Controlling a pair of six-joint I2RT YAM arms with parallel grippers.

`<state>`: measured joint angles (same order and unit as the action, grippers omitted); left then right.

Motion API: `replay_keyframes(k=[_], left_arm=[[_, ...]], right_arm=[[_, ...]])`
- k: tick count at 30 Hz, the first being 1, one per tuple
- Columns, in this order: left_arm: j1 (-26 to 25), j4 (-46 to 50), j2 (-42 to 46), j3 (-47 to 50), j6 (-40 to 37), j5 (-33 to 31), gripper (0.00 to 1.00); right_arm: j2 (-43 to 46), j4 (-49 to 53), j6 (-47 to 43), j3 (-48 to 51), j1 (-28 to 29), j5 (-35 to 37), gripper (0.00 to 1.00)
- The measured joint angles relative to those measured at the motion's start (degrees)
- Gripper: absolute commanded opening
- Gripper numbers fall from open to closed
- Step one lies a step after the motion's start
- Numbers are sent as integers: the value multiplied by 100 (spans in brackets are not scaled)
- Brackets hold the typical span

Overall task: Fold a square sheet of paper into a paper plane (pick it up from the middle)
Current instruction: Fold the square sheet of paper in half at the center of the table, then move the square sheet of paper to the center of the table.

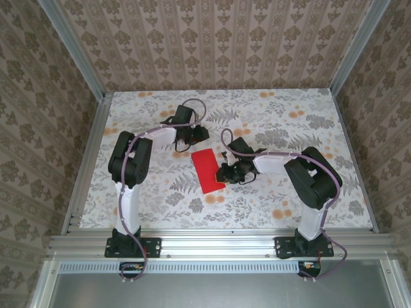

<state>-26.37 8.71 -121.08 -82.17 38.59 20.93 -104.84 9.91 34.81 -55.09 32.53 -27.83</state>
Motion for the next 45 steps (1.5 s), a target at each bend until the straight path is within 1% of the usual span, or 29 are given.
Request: replay_keyframes(k=[3,5,8,13,16,19,25,29,33,35,41,45], left_arm=[[118,105,286,140,-44,-52,55],[238,122,763,498,-57,-90,65],[404,103,1609,1137,0,-162,75],[522,-26,2852,2308,170,-284,87],[551,-57,3324,2988,299,-339,92],[625,4,3707,3528,442,-398,95],[691,197,4315,4024,627,-439,98],[691,201,4433,4199,691,-293,96],[651,144,4426,4380,800,-63,91],[566,59,4402,4461,892,52,87],[149,-345,4142,4597,1222,313,75],[-146,-605,3954,4649,1410,389,71]], right_arm=[[35,149,81,-120,11,20,32],[63,245,127,-304,26,90,36],[103,439,44,-658,81,358,38],[-4,1064,-380,-1491,323,1078,43],[-267,1322,-595,-1930,503,1447,46],[-625,1521,-691,-2225,603,1637,48],[-1231,1777,-761,-2553,636,1838,52],[-1294,1825,-592,-2719,636,1974,54],[-1449,1823,-109,-2861,605,2144,54],[-1460,1757,234,-2883,566,2146,54],[-1491,1287,1379,-2787,339,1947,52],[-1491,1051,1735,-2765,247,1792,52]])
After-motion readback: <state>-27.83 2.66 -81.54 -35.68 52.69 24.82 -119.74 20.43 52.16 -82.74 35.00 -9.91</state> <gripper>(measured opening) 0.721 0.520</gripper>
